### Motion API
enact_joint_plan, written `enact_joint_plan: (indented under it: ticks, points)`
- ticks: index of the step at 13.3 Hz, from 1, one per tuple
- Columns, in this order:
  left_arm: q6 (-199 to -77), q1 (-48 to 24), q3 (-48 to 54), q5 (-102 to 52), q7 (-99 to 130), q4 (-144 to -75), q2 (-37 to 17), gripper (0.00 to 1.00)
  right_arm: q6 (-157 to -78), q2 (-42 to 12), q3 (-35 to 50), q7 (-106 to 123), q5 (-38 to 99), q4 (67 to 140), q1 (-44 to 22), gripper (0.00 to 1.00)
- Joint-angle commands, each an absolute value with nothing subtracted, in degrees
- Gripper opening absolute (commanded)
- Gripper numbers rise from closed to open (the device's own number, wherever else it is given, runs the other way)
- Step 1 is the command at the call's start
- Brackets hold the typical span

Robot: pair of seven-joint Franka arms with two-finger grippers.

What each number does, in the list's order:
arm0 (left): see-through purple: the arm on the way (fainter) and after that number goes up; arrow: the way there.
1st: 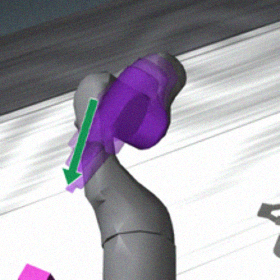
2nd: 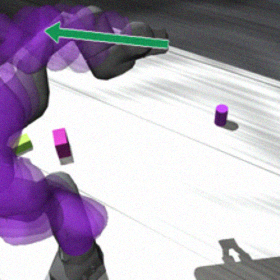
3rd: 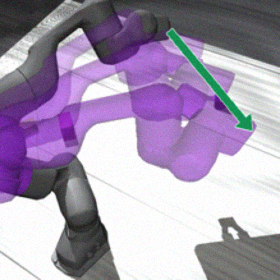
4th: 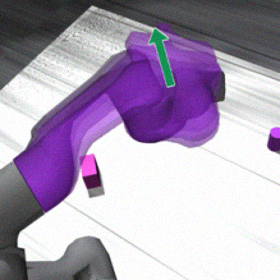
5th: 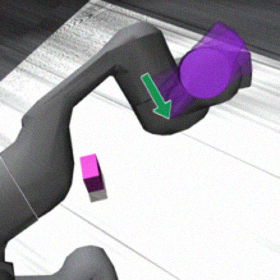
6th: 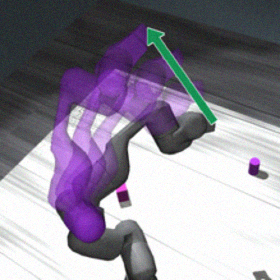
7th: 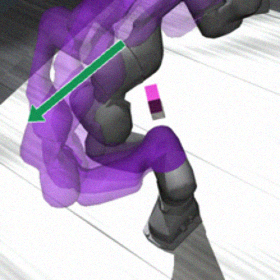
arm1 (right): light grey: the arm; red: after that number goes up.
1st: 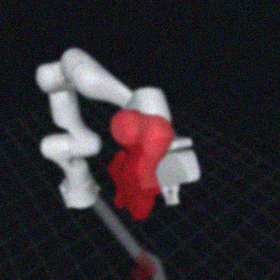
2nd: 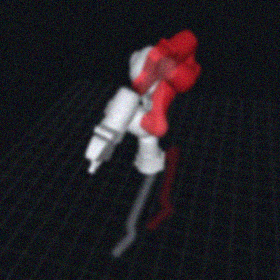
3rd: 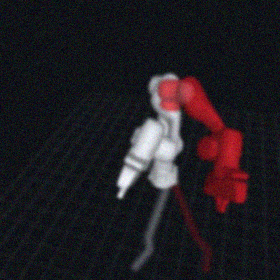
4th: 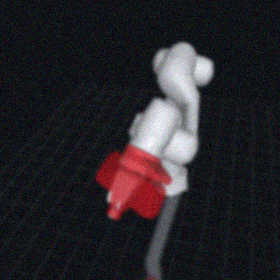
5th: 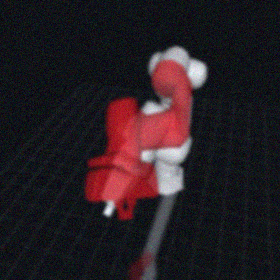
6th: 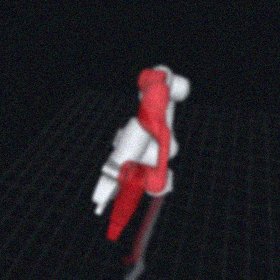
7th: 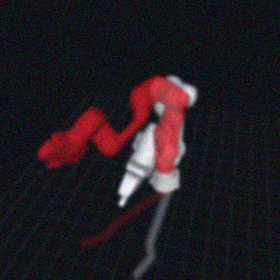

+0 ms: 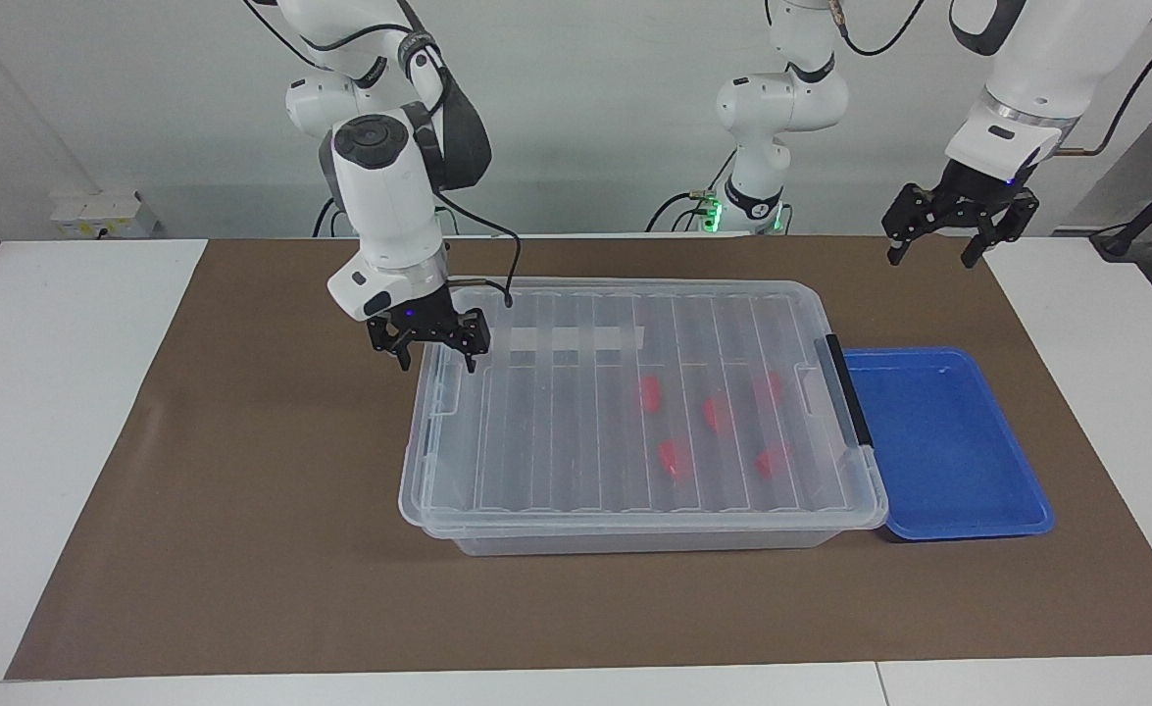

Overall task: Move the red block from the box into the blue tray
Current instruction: 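Slide the clear lid along the box with the right gripper to open it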

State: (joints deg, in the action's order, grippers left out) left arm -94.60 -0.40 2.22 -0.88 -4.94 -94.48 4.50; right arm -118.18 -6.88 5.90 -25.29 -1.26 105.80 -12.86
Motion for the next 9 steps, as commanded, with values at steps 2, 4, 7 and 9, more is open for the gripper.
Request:
enact_joint_plan:
  ticks: [2, 4, 7, 9]
  points:
    - [-94.4, -0.3, 2.3, 0.3, -5.1, -95.6, 5.6, 1.00, -119.3, -3.3, 5.9, -25.4, -1.4, 110.5, -11.5, 0.97]
    - [-94.4, -0.3, 2.3, 0.3, -5.1, -95.5, 5.6, 1.00, -118.7, -2.6, 5.9, -25.2, -1.4, 111.2, -10.1, 0.96]
    - [-94.5, -0.3, 2.3, 0.3, -5.1, -95.6, 5.6, 1.00, -118.7, -1.0, 6.0, -23.1, -1.4, 114.4, -7.4, 0.95]
    - [-94.4, -0.3, 2.3, 0.3, -5.1, -95.5, 5.6, 1.00, -118.7, -0.9, 6.0, -19.2, -1.4, 114.4, -5.6, 0.95]
